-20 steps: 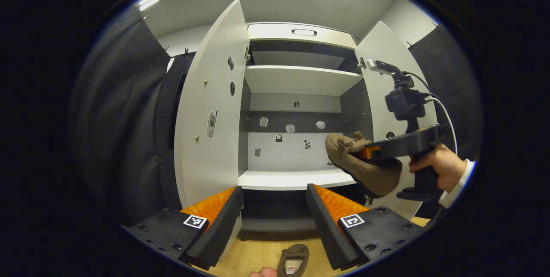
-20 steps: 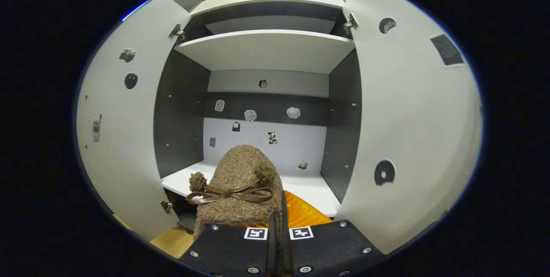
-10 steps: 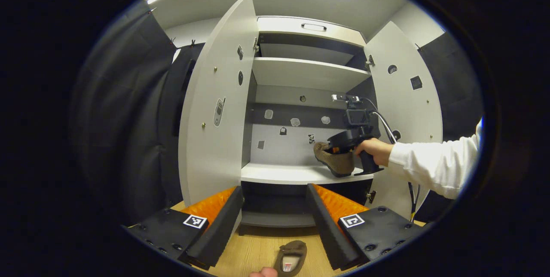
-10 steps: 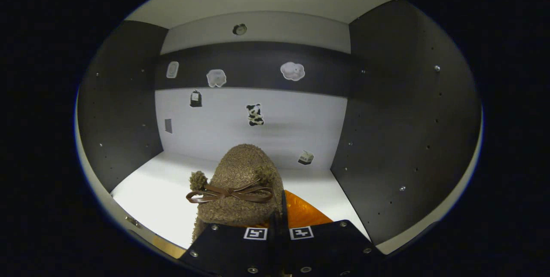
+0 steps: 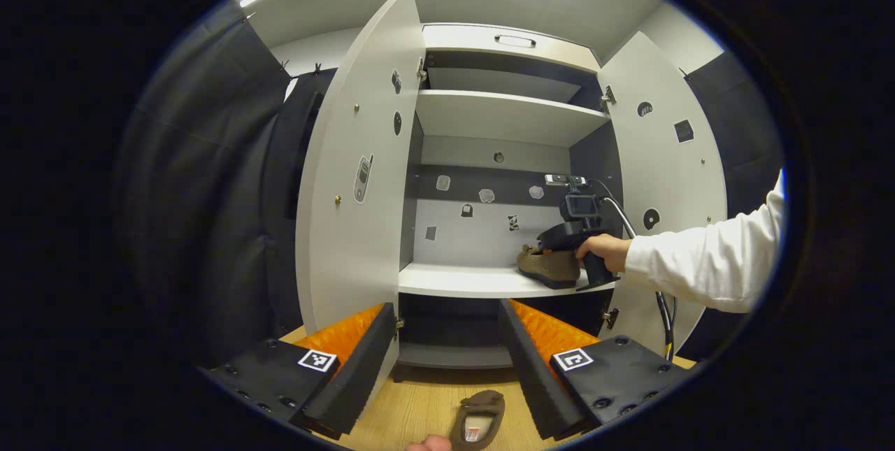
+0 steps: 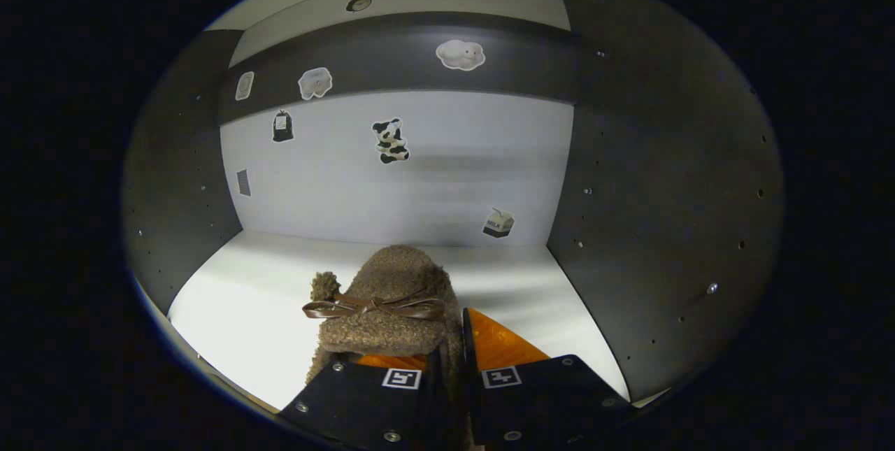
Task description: Grab one shoe with the right hand and put it into the shoe cabinet, grab the other shoe with the left hand and put it into the shoe cabinet; then close the right door with the right hand and the left door with the left hand.
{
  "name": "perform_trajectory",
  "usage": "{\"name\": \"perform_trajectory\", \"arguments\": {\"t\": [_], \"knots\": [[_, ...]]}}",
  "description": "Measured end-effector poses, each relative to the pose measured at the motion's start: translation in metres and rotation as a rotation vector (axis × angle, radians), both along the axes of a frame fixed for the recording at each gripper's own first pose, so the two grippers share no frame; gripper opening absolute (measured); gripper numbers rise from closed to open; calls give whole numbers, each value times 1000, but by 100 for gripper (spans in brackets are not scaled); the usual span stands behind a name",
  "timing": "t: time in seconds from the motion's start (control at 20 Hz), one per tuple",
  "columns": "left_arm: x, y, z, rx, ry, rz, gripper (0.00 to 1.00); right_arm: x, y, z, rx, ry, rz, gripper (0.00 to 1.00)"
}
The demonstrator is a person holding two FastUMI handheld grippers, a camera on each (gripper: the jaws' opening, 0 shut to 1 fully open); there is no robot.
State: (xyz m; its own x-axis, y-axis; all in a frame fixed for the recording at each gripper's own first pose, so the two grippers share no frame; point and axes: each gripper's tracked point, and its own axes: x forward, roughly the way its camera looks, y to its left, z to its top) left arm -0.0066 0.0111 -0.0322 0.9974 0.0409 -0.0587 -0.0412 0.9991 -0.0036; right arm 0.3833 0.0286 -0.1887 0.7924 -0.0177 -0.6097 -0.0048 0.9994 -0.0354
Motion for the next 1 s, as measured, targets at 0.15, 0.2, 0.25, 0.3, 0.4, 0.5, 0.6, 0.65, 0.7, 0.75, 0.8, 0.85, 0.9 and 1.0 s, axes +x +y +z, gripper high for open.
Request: {"name": "perform_trajectory", "arguments": {"t": [0.15, 0.2, 0.25, 0.3, 0.4, 0.5, 0.6, 0.65, 0.7, 0.75, 0.8, 0.85, 0.9, 1.0], "knots": [[-1, 1, 1, -3, -5, 3, 96, -7, -1, 5, 12, 11, 13, 25], [-1, 2, 0, -2, -6, 3, 96, -12, -4, 7, 8, 15, 16, 37], [-1, 2, -1, -1, -6, 5, 96, -17, -6, 8, 0, 19, 31, 43], [-1, 3, -1, -2, -5, 6, 96, -22, -7, 11, -10, 18, 41, 55], [1, 3, -3, -9, 0, 4, 96, -29, -10, 17, -33, 10, 69, 71], [1, 1, -4, -15, 6, -4, 96, -39, -13, 20, -40, 29, 82, 87], [1, -1, -5, -18, 8, -10, 96, -47, -13, 20, -9, 64, 82, 93], [0, -2, -5, -19, 9, -14, 96, -50, -12, 20, 14, 77, 84, 94], [-1, -4, -5, -22, 10, -19, 96, -51, -10, 19, 39, 93, 77, 94], [0, -5, -6, -25, 11, -23, 96, -49, -9, 18, 72, 99, 64, 94], [0, -8, -5, -29, 11, -29, 99, -44, -7, 15, 101, 109, 43, 94], [1, -10, -5, -31, 12, -37, 96, -38, -7, 11, 130, 119, 15, 94], [1, -11, -2, -28, 7, -41, 96, -36, -4, 9, 156, 130, 6, 94], [-4, -12, 1, -21, -8, -41, 96, -38, -6, 11, 159, 112, 0, 93]]}}
